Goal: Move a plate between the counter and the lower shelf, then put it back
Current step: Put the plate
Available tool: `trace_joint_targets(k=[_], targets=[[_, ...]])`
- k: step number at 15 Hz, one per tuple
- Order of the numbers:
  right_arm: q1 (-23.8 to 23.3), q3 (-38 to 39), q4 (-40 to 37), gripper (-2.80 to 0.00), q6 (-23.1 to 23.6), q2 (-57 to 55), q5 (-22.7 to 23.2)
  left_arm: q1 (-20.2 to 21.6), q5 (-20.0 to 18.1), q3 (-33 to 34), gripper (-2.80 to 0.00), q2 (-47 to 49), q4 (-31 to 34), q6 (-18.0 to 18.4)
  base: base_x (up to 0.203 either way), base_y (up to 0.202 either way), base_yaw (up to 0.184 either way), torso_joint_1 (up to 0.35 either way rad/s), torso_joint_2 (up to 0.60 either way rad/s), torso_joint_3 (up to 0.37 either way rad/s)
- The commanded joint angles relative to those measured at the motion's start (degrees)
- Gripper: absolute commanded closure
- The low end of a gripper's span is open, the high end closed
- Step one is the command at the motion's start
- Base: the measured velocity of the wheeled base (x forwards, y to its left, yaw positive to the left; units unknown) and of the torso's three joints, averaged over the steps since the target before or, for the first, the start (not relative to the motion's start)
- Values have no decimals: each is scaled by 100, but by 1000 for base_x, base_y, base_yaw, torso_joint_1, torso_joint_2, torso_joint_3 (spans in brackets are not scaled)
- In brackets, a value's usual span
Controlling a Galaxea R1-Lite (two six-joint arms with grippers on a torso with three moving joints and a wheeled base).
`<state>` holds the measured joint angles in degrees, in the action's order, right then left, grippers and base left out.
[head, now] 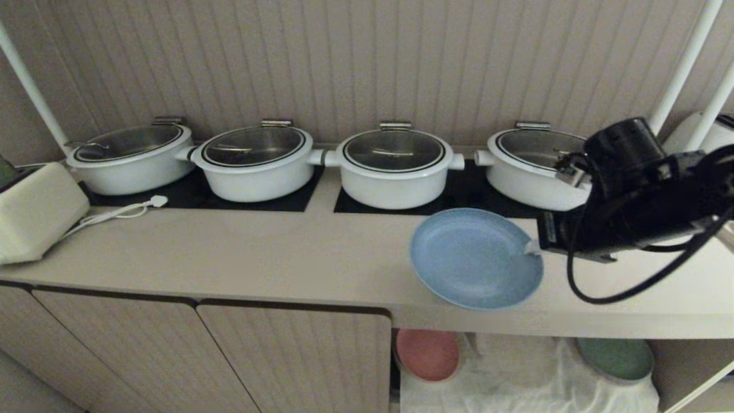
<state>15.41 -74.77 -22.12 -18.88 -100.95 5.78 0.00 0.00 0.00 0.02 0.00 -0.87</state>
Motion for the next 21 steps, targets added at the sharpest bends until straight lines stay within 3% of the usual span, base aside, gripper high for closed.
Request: trace_joint_targets(k=[1, 6, 10, 15, 21], targets=[[38, -633, -39, 0, -29, -854, 12, 0, 0, 0, 0, -2, 0, -1, 0, 0, 0, 0, 0, 0], [130, -2024, -674, 0, -189, -1830, 11, 0, 0, 0, 0, -2, 0, -1, 0, 0, 0, 0, 0, 0], [390, -3100, -1144, 0, -923, -2567, -41, 0, 0, 0, 0, -2, 0, -1, 0, 0, 0, 0, 0, 0], [582, -3649, -1272, 0, -1467, -3142, -540, 0, 0, 0, 0, -2, 0, -1, 0, 0, 0, 0, 0, 0], [586, -3668, -1189, 0, -1548, -3314, -842, 0, 0, 0, 0, -2, 0, -1, 0, 0, 0, 0, 0, 0]])
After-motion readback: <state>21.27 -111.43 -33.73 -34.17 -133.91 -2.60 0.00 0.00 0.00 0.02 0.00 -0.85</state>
